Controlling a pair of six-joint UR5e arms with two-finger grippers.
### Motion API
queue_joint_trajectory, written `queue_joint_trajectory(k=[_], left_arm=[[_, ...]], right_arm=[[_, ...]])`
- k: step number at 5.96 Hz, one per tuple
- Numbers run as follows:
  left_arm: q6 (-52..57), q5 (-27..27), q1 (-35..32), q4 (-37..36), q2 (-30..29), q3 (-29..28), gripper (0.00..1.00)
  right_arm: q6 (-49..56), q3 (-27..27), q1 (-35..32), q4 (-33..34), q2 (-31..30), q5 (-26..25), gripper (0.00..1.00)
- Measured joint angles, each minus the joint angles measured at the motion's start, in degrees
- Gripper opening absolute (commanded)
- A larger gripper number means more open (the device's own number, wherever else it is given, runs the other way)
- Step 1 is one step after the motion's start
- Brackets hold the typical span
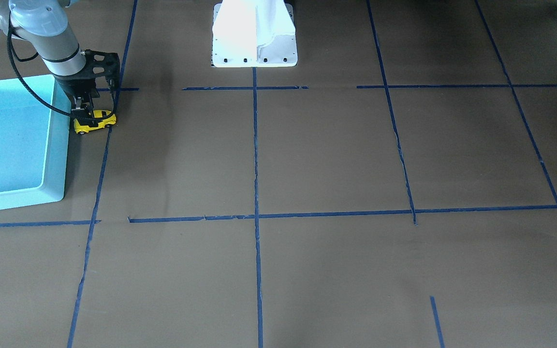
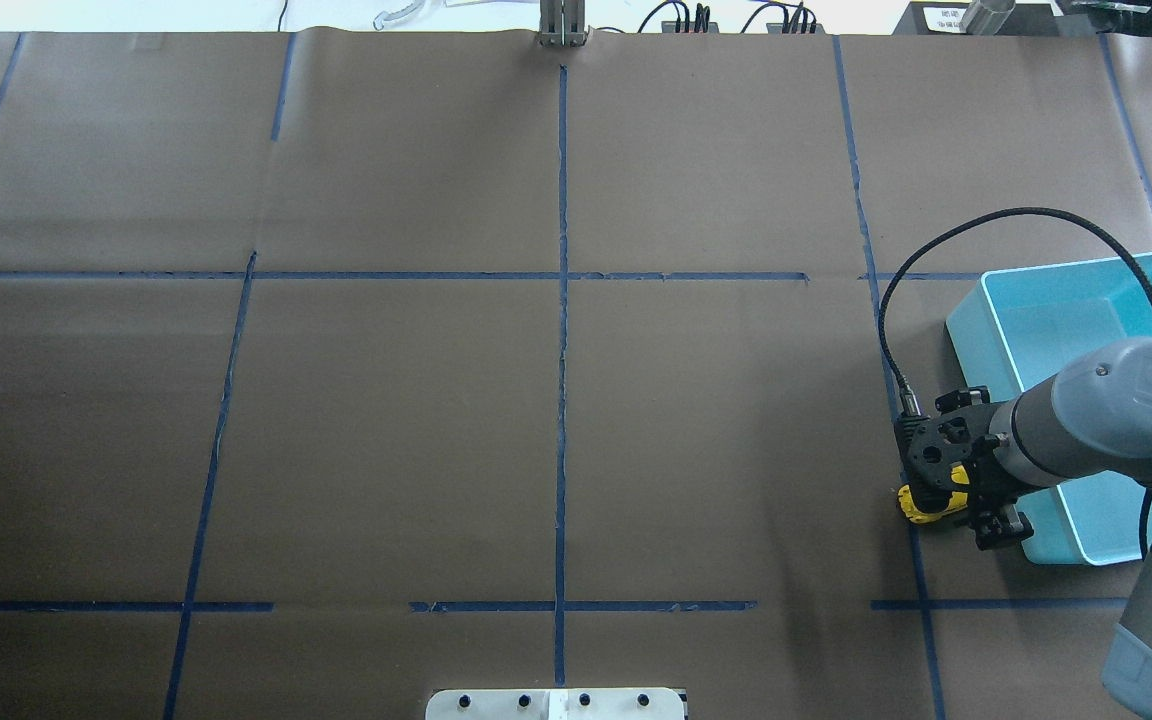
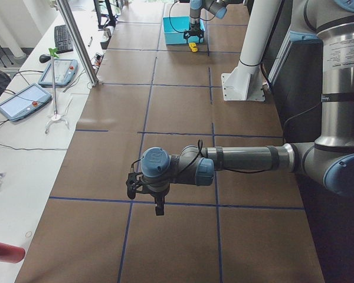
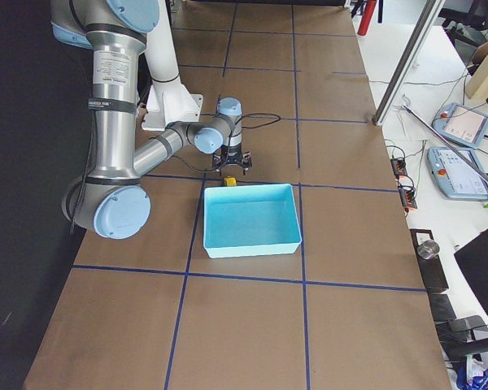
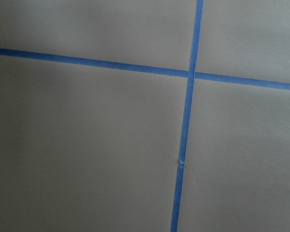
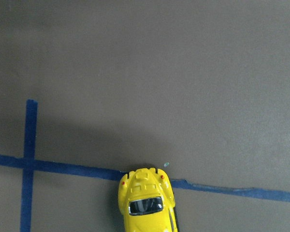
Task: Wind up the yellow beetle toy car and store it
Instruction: 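Close the right gripper on the yellow car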
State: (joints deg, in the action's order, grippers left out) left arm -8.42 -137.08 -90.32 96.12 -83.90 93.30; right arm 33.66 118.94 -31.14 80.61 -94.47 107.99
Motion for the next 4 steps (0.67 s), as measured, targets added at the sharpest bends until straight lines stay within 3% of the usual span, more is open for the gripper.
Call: queue_joint_trajectory(k=[4], left_arm=[[-0.10, -3.31, 0.03, 0.03, 0.05, -0.56, 1.00]], right_arm=[[4.69, -1.85, 1.07, -0.10, -0.48, -3.82, 1.00]])
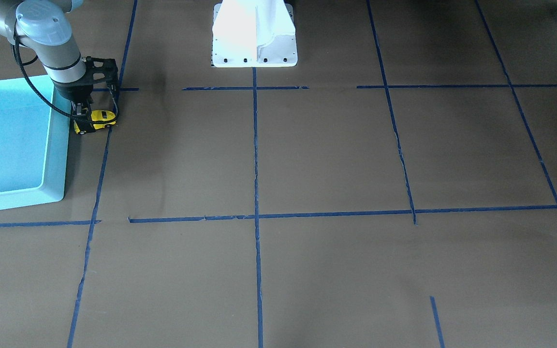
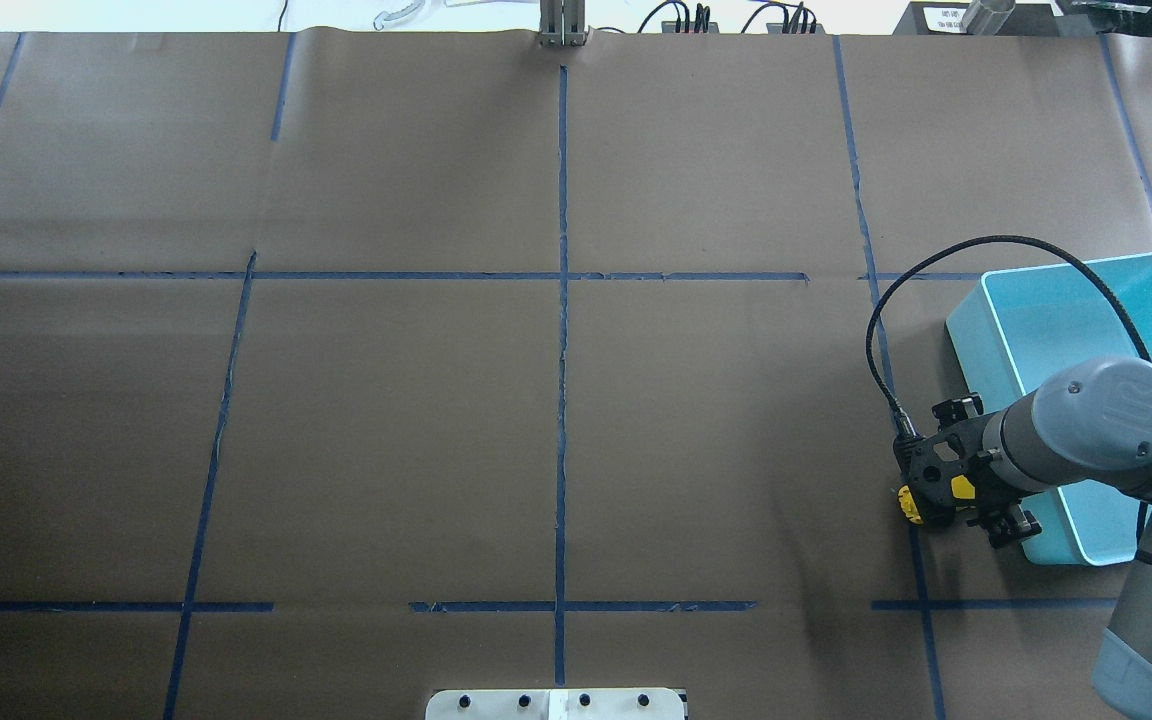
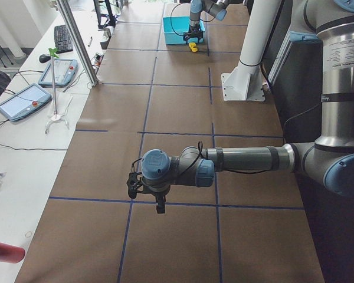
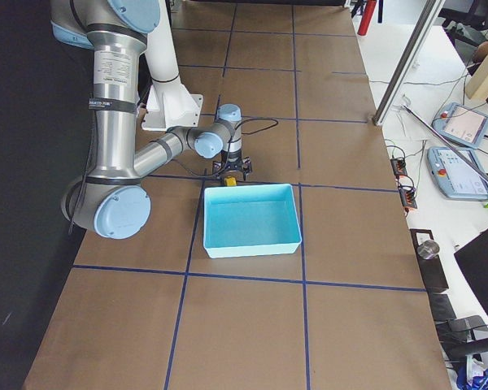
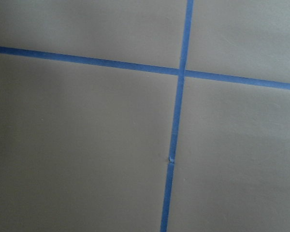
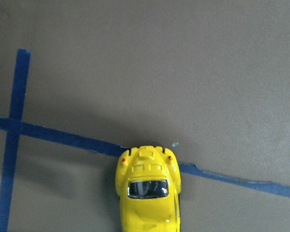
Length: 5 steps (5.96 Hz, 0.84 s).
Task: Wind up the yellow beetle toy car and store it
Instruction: 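Close the right gripper on the yellow car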
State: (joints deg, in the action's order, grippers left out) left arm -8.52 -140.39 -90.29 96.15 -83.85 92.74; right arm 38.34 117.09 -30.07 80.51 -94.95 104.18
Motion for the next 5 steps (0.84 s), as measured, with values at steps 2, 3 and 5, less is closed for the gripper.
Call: queue_joint_trajectory(k=[2, 3, 5], left_arm=[[-0.01, -0.30, 0.00, 0.00, 0.00, -0.33, 1.00], [-0.01, -0.32, 0.02, 0.00, 0.00, -0.41, 1.00], [-0.01, -0.32, 0.03, 0.00, -0.02, -0.45, 1.00]], right_arm=[[0.18, -0.60, 0.87, 0.00, 0.00, -0.77, 1.00], [0.17, -1.08, 1.13, 0.00, 0.13, -0.83, 0.97], [0.18, -2.28, 1.23, -0.07, 0.39, -0.66, 0.69]])
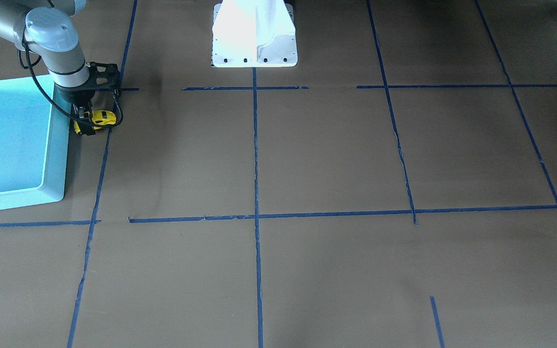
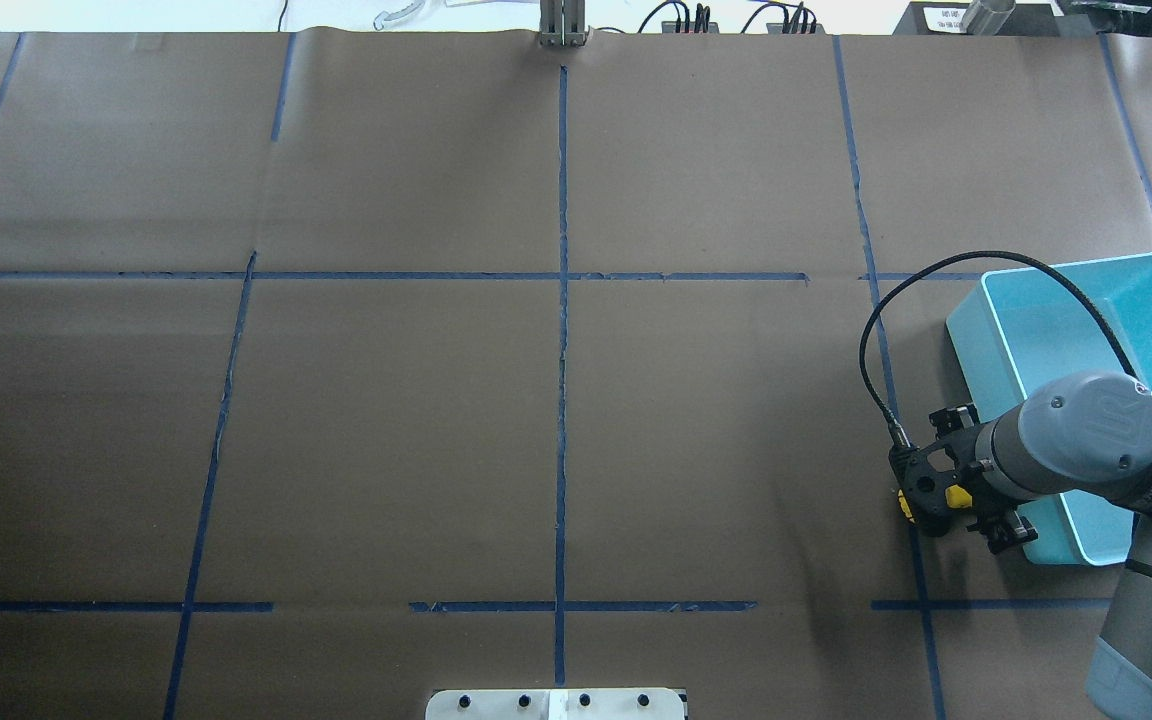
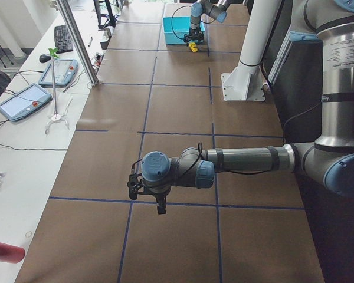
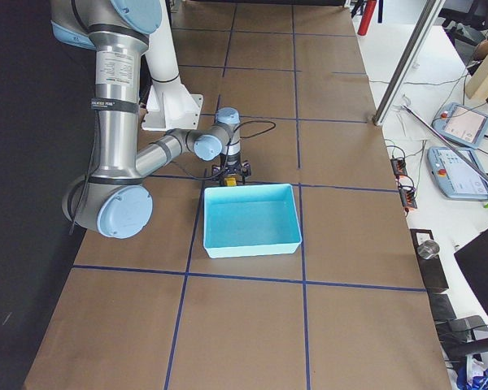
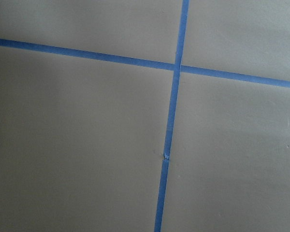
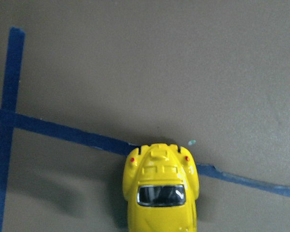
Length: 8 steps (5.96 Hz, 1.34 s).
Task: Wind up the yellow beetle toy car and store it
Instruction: 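Close the right gripper on the yellow car, then lift the yellow car with the right gripper into the light-blue bin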
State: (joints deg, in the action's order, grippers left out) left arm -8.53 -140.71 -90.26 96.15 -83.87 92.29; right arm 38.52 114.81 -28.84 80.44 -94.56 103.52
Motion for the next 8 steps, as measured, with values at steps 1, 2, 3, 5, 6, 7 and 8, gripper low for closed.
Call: queue_joint_trajectory(k=[1, 2, 3, 5, 6, 7, 8], left_arm=[[0.00, 0.00, 0.00, 0.00, -0.04, 0.00, 1.00], [0.02, 0.05, 0.04, 0.00, -0.06, -0.04, 1.00], [0.07, 0.13, 0.04, 0.00, -0.06, -0.07, 1.00], [0.08, 0.27, 0.06, 0.00, -0.07, -0.13, 1.00], [0.09, 0.32, 0.08, 0.00, -0.10, -0.15, 1.00], [0.09, 0.34, 0.12, 0.00, -0.13, -0.17, 1.00], [0.09, 0.35, 0.15, 0.00, -0.18, -0.18, 1.00]], right_arm=[[0.02, -0.19, -0.01, -0.02, 0.17, 0.18, 0.56], [-0.06, -0.11, -0.05, -0.05, 0.22, 0.37, 0.34], [-0.15, 0.03, -0.10, -0.07, 0.20, 0.49, 0.22], [-0.20, 0.76, -0.23, -0.79, -0.07, 0.62, 0.00], [-0.20, 2.19, -0.47, -2.09, -0.62, 1.19, 0.00], [-0.20, 5.40, -1.85, -2.91, -2.05, 2.32, 0.00], [-0.20, 9.26, -5.29, -2.99, -4.03, 4.21, 0.00]])
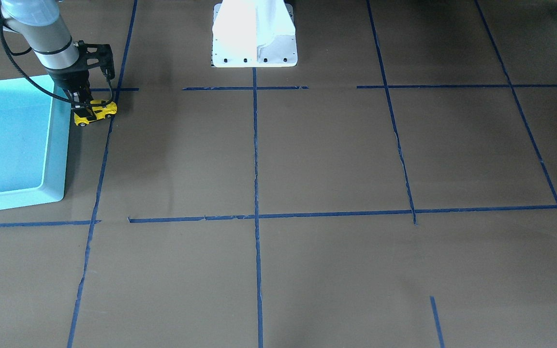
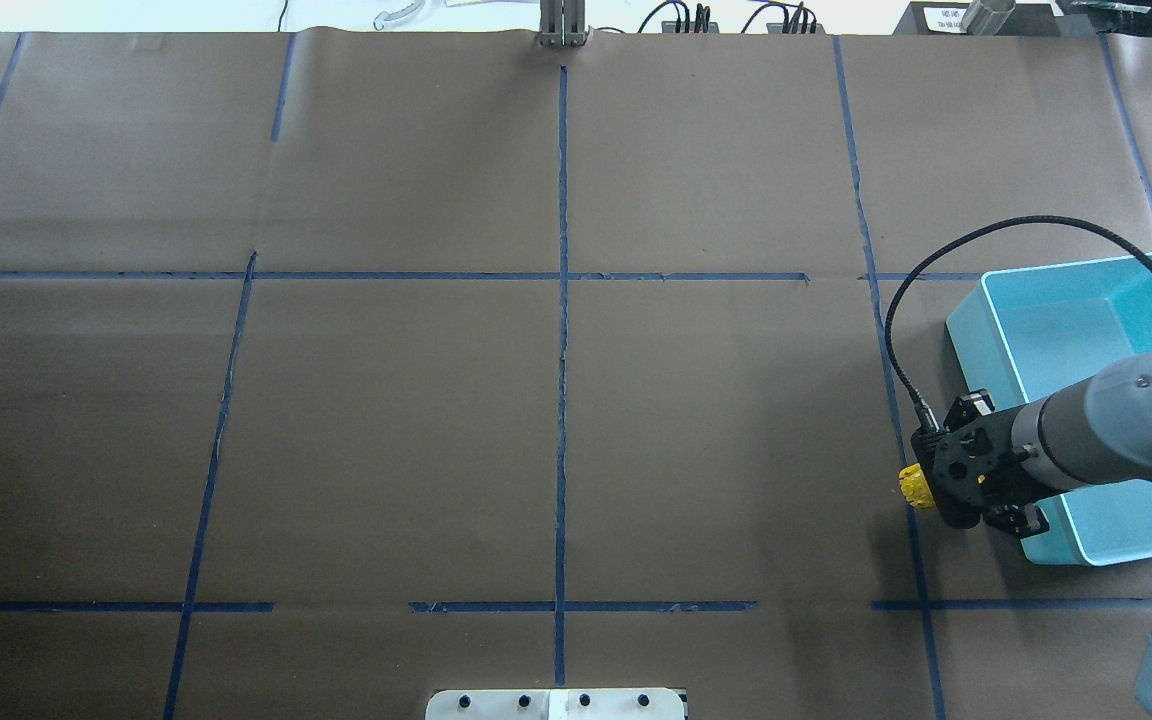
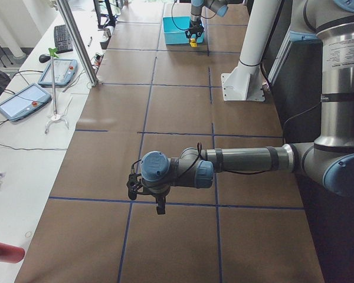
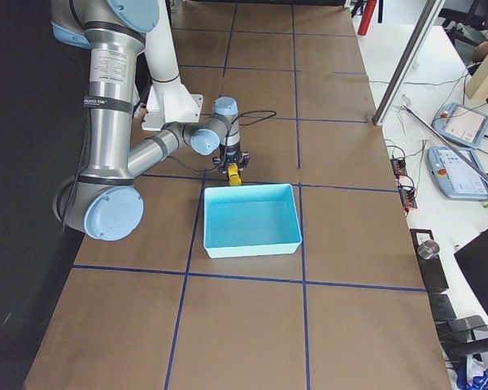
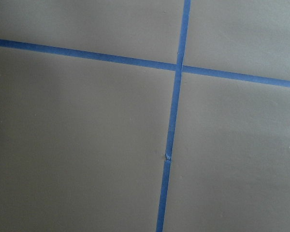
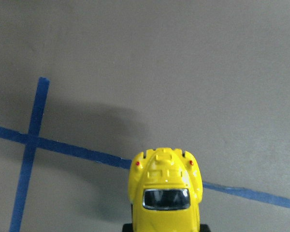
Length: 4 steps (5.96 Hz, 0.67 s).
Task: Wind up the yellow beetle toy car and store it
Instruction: 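Lift the yellow car with the right gripper into the light-blue bin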
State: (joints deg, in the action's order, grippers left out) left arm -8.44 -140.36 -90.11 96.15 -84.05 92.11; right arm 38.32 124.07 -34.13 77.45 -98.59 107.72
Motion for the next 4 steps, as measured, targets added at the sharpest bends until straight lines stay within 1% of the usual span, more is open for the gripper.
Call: queue_joint_trajectory(k=[1, 2, 3, 4], left_arm=[[0.00, 0.03, 0.01, 0.03, -0.03, 0.00, 1.00], [0.00, 0.05, 0.02, 0.07, -0.09, 0.06, 1.00], [0.03, 0.04, 0.02, 0.08, -0.16, 0.07, 1.00], [0.07, 0.10, 0.06, 0.09, -0.18, 0.00, 1.00]], right_arm=[[0.65, 2.88, -5.45, 0.09, -2.23, 3.91, 0.00], [4.15, 4.20, -11.48, 0.09, -4.87, 7.57, 0.00], [9.74, 4.09, -15.78, -0.03, -7.67, 8.87, 0.00], [13.77, 1.98, -17.85, -0.28, -9.55, 8.89, 0.00]])
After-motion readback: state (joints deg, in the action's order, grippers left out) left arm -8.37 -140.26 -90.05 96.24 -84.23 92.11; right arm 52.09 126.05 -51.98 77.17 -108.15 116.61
